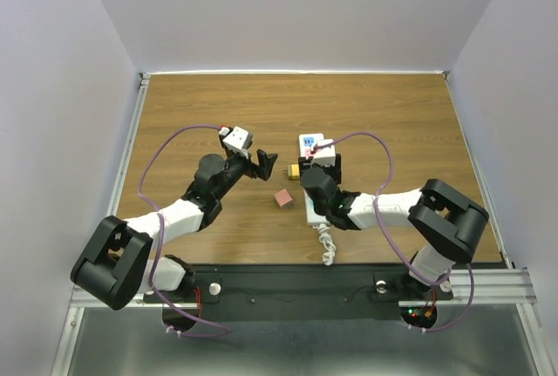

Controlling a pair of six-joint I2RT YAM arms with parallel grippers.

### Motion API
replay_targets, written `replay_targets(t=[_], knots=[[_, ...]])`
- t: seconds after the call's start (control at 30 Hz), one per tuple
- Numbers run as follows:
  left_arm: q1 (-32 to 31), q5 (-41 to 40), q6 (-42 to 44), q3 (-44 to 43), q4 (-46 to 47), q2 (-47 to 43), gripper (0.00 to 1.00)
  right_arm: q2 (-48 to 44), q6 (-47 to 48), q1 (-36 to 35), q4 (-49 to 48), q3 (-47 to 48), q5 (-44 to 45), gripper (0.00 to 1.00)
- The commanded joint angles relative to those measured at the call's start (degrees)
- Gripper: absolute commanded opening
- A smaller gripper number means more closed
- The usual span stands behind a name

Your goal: Insert the plug

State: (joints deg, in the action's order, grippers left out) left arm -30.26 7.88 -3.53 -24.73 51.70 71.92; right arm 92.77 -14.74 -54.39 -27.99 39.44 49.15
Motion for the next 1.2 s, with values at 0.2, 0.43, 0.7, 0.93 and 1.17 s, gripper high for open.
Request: replay_targets(t=[0.2,0.43,0.7,0.93,1.17], knots=[[0.6,0.7,-0.6,1.1,4.5,-2.3,0.98,12.2,-3.5,-2.1,14.0,0.8,-4.8,0.01],[1.4,0.7,-1.5,1.5,5.0,-2.9,0.98,16.9,-2.9,-3.2,15.8,3.3,-4.8,0.0],[2.4,1.3,-2.5,2.2,5.6,-3.6,0.98,23.1,-1.4,-4.2,18.4,7.9,-5.1,0.0],[3.7,1.4,-4.0,3.2,6.5,-4.9,0.98,27.5,0.2,-4.6,21.1,12.1,-5.7,0.0],[6.9,-3.6,-8.0,4.3,5.4,-6.2,0.98,32.8,0.5,-4.8,24.2,15.3,-6.5,0.01]])
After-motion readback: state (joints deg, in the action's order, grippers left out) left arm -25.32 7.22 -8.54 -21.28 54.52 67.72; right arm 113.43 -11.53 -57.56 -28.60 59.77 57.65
